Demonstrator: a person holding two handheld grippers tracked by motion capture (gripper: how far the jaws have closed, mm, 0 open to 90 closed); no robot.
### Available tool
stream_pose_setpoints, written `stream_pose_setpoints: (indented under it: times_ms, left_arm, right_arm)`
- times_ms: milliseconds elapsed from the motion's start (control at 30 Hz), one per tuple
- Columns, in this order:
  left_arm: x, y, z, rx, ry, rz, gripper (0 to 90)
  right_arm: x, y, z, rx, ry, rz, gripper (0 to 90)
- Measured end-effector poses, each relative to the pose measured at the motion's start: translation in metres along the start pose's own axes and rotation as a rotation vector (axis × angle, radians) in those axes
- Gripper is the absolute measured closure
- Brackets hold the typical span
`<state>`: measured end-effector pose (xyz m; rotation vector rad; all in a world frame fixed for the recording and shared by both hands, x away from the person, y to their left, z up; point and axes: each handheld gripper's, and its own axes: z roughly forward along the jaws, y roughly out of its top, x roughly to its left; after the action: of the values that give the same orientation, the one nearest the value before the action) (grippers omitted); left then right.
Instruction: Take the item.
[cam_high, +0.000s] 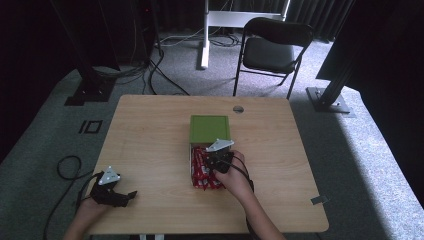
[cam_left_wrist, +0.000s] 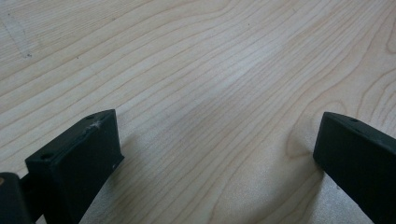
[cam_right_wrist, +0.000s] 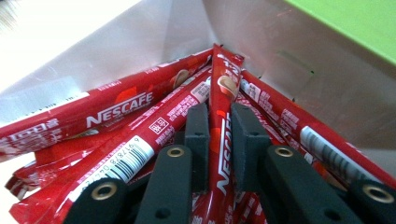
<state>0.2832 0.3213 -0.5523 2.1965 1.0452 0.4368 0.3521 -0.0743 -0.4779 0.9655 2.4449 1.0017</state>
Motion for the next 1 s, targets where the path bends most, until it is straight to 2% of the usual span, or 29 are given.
stream_pose_setpoints:
  times_ms: [33,200,333,600,1000]
  left_arm:
    - [0.000,0.000,0.000,0.000,0.000,0.000,1.6]
    - [0.000,0.000,0.000,0.000,0.000,0.000,1.6]
    - [0.000,0.000,0.000,-0.001,0.000,0.000,1.6]
    - [0.000,0.000,0.000,-0.001,0.001,0.001,1.6]
    - [0.000,0.000,0.000,0.000,0.000,-0.002,1.6]
  right_arm:
    - [0.000,0.000,-0.003,-0.013,0.016,0.012,79.9]
    - [0.001,0.002,-0.011,-0.043,0.010,0.007,80.0]
    - [0.002,0.002,-0.020,-0.059,0.022,0.013,80.0]
    - [0.004,-0.002,-0.034,-0.064,0.029,0.009,80.1]
    - [0.004,-0.007,-0.073,-0.144,0.042,0.014,80.1]
